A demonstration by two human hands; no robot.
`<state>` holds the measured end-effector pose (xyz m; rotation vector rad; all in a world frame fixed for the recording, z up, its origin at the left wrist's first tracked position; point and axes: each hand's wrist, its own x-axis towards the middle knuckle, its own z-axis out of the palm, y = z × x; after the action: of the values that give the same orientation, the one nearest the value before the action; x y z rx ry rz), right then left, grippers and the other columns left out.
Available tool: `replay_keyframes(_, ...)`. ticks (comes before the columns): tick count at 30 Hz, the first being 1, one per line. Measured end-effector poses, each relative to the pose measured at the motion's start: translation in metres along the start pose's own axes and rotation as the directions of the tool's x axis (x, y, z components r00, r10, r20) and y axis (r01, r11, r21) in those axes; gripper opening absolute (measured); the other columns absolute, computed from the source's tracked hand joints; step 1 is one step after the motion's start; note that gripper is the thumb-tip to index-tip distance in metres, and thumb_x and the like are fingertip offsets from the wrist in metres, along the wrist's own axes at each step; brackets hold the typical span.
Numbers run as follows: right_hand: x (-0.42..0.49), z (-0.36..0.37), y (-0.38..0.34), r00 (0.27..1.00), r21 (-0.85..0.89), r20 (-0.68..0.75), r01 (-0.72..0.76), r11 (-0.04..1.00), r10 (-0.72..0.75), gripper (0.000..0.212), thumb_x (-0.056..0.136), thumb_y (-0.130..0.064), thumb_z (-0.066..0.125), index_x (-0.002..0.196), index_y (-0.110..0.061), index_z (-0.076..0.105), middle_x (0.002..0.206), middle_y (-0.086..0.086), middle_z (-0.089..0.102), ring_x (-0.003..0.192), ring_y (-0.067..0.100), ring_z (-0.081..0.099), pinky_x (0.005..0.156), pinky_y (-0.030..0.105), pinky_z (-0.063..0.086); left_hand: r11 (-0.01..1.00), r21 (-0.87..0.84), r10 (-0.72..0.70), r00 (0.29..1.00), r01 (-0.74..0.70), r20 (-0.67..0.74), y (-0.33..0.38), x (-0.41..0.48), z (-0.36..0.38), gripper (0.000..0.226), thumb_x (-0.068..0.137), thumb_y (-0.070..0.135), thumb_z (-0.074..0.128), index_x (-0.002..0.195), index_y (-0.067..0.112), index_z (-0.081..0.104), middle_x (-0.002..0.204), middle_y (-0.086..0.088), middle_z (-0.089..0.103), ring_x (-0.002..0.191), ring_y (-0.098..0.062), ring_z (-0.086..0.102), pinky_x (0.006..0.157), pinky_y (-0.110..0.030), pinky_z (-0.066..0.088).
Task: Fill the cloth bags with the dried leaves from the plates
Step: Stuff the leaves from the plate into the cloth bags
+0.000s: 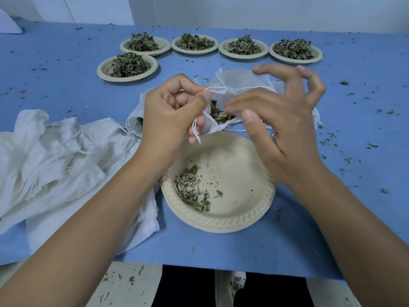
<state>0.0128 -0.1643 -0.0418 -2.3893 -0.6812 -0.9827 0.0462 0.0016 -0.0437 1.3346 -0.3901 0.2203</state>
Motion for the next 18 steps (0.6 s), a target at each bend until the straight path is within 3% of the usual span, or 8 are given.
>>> replay_keyframes(6, -0.003, 0.01, -0.005, 0.941, -0.074, 0.337, 0.05, 0.996, -0.022, 0.045, 0.095, -0.046, 0.028, 0.096, -0.024, 0.068, 0.105, -0.019, 0.065, 0.14, 0.018, 0.028, 0.113, 0.048, 0.002, 0.999, -0.035, -0.033, 0.99, 0.038, 0.135, -0.001, -0.004, 0.002, 0.014, 0.085, 0.001, 0.057, 0.074, 0.008, 0.053, 0.039, 0.009, 0.05, 0.026, 0.0, 0.037, 0.034, -0.008, 0.03)
replay_keyframes(9, 0.0, 0.004, -0.003, 0.988, 0.065, 0.153, -0.004, 0.998, -0.006, 0.039, 0.096, -0.037, 0.035, 0.093, -0.023, 0.072, 0.108, -0.019, 0.066, 0.129, 0.015, 0.042, 0.109, 0.044, 0.012, 0.995, -0.084, -0.04, 0.997, 0.045, 0.069, 0.0, -0.001, 0.001, 0.013, 0.085, 0.003, 0.058, 0.074, 0.009, 0.053, 0.04, 0.008, 0.051, 0.027, 0.0, 0.037, 0.036, -0.009, 0.031)
replay_keyframes(11, 0.0, -0.002, -0.002, 0.995, 0.264, -0.079, -0.044, 0.964, 0.067, 0.04, 0.095, -0.024, 0.038, 0.075, -0.012, 0.071, 0.09, -0.008, 0.071, 0.101, 0.015, 0.058, 0.097, 0.038, 0.029, 0.995, -0.088, -0.042, 0.999, 0.043, 0.01, -0.001, 0.002, 0.0, 0.014, 0.084, 0.006, 0.06, 0.073, 0.011, 0.054, 0.041, 0.008, 0.05, 0.028, -0.002, 0.036, 0.034, -0.01, 0.031)
replay_keyframes(12, -0.001, -0.004, -0.002, 0.987, 0.375, -0.096, -0.081, 0.923, 0.125, 0.042, 0.094, -0.018, 0.039, 0.065, -0.007, 0.068, 0.075, -0.001, 0.069, 0.081, 0.017, 0.06, 0.087, 0.032, 0.036, 0.995, -0.088, -0.044, 0.999, 0.042, -0.014, -0.001, 0.003, -0.001, 0.015, 0.084, 0.007, 0.061, 0.072, 0.013, 0.054, 0.041, 0.008, 0.049, 0.028, -0.002, 0.036, 0.034, -0.011, 0.03)
replay_keyframes(14, -0.001, -0.008, -0.005, 0.95, 0.567, 0.232, -0.306, 0.765, 0.208, 0.046, 0.093, -0.02, 0.044, 0.055, -0.003, 0.064, 0.053, 0.005, 0.061, 0.053, 0.019, 0.054, 0.066, 0.02, 0.041, 0.995, -0.088, -0.044, 0.998, 0.04, -0.044, -0.003, 0.003, -0.003, 0.016, 0.084, 0.008, 0.061, 0.071, 0.014, 0.054, 0.042, 0.007, 0.049, 0.029, -0.003, 0.037, 0.034, -0.012, 0.029)
replay_keyframes(16, -0.004, -0.004, -0.013, 0.691, 0.424, 0.713, -0.564, 0.709, 0.123, 0.05, 0.094, -0.036, 0.046, 0.06, -0.007, 0.067, 0.053, 0.005, 0.063, 0.046, 0.02, 0.051, 0.052, 0.027, 0.042, 0.995, -0.091, -0.045, 0.998, 0.04, -0.052, -0.003, 0.004, -0.003, 0.018, 0.085, 0.008, 0.061, 0.071, 0.015, 0.054, 0.042, 0.007, 0.049, 0.029, -0.003, 0.037, 0.034, -0.012, 0.029)
replay_keyframes(17, -0.008, 0.0, -0.017, 0.559, 0.349, 0.828, -0.58, 0.736, 0.048, 0.048, 0.095, -0.039, 0.048, 0.066, -0.008, 0.07, 0.057, 0.003, 0.065, 0.048, 0.021, 0.051, 0.051, 0.03, 0.042, 0.995, -0.094, -0.046, 0.998, 0.041, -0.051, -0.003, 0.004, -0.003, 0.018, 0.085, 0.007, 0.061, 0.071, 0.015, 0.054, 0.042, 0.007, 0.049, 0.029, -0.003, 0.037, 0.034, -0.012, 0.028)
replay_keyframes(18, -0.011, 0.004, -0.02, 0.512, 0.341, 0.859, -0.564, 0.752, -0.006, 0.042, 0.097, -0.036, 0.05, 0.073, -0.009, 0.072, 0.062, 0.002, 0.067, 0.052, 0.022, 0.053, 0.054, 0.033, 0.045, 0.995, -0.096, -0.045, 0.998, 0.04, -0.049, -0.004, 0.004, -0.003, 0.018, 0.085, 0.007, 0.061, 0.071, 0.015, 0.054, 0.042, 0.007, 0.049, 0.029, -0.003, 0.036, 0.034, -0.012, 0.028)
